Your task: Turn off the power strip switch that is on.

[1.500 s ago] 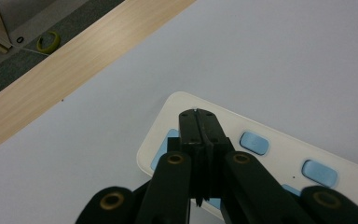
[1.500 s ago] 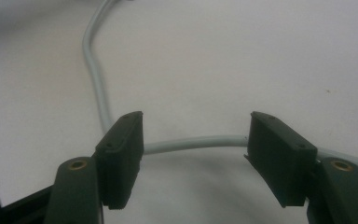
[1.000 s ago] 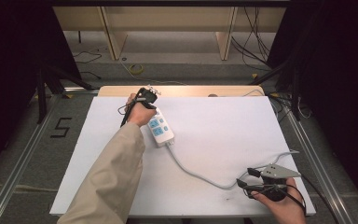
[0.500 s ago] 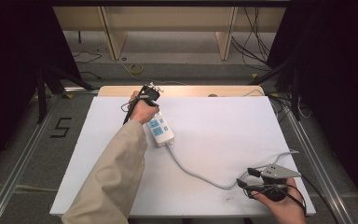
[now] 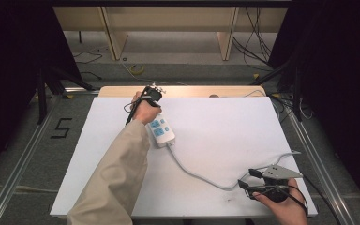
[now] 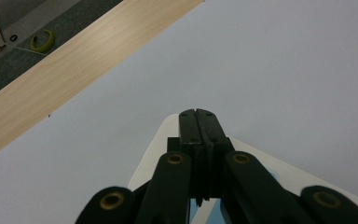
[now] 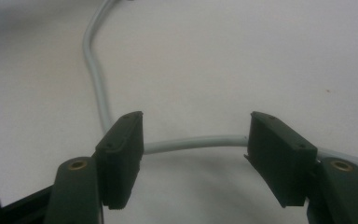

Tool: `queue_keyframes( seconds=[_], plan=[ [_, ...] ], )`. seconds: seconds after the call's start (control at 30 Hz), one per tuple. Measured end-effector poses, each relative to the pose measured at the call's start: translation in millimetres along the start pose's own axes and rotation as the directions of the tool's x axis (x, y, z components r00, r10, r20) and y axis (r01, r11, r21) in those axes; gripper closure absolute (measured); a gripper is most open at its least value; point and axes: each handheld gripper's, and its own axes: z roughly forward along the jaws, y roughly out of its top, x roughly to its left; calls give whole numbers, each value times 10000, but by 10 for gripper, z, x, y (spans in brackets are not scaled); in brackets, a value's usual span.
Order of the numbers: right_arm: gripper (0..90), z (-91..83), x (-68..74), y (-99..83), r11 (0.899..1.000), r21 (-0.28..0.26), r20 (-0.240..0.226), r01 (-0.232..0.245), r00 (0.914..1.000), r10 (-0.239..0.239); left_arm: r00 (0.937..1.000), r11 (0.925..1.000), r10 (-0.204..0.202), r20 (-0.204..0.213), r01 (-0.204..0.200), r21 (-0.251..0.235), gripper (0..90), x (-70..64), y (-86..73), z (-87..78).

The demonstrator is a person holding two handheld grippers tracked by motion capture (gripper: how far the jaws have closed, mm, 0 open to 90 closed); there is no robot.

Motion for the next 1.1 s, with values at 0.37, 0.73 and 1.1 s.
queue_keyframes(
  seconds=[0.37,0.73,1.1],
  plan=[
    [367,1,-6,-4,10000,-5,-4,-28,10000,28,10000,9999,76,27,-77,91,900,-48,-11,118],
    [367,1,-9,-5,10000,-3,-13,-28,10000,28,10000,9996,14,-44,-13,264,900,-62,-32,188],
    [367,3,-7,-6,10000,3,-24,-36,10000,36,9999,9992,101,-108,-97,396,900,-44,-45,206]
  ],
)
